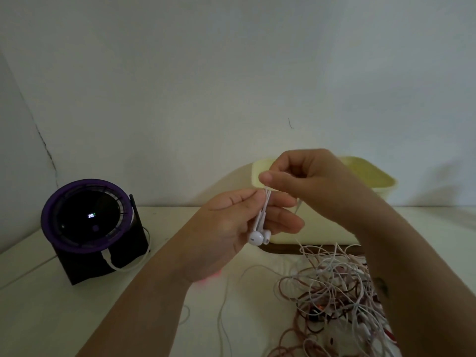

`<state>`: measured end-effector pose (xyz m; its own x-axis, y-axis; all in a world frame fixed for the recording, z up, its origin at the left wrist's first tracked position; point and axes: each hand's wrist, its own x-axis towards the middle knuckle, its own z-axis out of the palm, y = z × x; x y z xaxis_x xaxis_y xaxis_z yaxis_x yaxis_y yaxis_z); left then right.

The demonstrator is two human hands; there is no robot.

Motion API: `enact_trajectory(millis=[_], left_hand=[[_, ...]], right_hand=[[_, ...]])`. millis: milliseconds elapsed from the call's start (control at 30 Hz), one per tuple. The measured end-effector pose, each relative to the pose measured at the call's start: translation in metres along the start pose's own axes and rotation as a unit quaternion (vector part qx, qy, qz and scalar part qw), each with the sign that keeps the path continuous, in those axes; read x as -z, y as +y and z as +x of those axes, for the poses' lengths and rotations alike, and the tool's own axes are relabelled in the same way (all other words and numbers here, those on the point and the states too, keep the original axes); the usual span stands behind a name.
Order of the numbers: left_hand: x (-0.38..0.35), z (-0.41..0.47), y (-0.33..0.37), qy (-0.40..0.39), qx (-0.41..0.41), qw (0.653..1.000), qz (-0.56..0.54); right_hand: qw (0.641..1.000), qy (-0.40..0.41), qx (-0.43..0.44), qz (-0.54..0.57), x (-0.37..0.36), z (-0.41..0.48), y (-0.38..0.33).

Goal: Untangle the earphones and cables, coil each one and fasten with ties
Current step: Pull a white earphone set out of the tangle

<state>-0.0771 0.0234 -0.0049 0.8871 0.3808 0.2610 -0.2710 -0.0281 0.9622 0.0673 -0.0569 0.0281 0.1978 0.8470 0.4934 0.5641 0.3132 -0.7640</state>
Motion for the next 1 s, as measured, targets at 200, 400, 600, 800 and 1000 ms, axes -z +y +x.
enact_trajectory(millis=[200,400,600,800,1000], left_hand=[[-0.005,0.001,0.016,0.059,-0.063,0.983,-0.16],[0.013,0.007,0.015,0.17,-0.101,0.963,-0.181],[0.02,0.008,0.005,0.192,-0.074,0.978,-0.043],[0.013,0.004,0.0,0.1,-0.03,0.992,0.074],[0.011,0.002,-0.004,0.047,-0.005,0.99,0.129]], right_hand=[[0.996,-0.072,-0.056,0.006,-0.015,0.004,0.022],[0.96,-0.191,-0.055,-0.198,-0.034,-0.005,0.006],[0.944,-0.218,-0.031,-0.245,-0.031,-0.014,-0.017],[0.977,-0.092,0.036,-0.186,-0.015,-0.013,-0.028],[0.985,0.008,0.041,-0.17,-0.005,-0.009,-0.023]])
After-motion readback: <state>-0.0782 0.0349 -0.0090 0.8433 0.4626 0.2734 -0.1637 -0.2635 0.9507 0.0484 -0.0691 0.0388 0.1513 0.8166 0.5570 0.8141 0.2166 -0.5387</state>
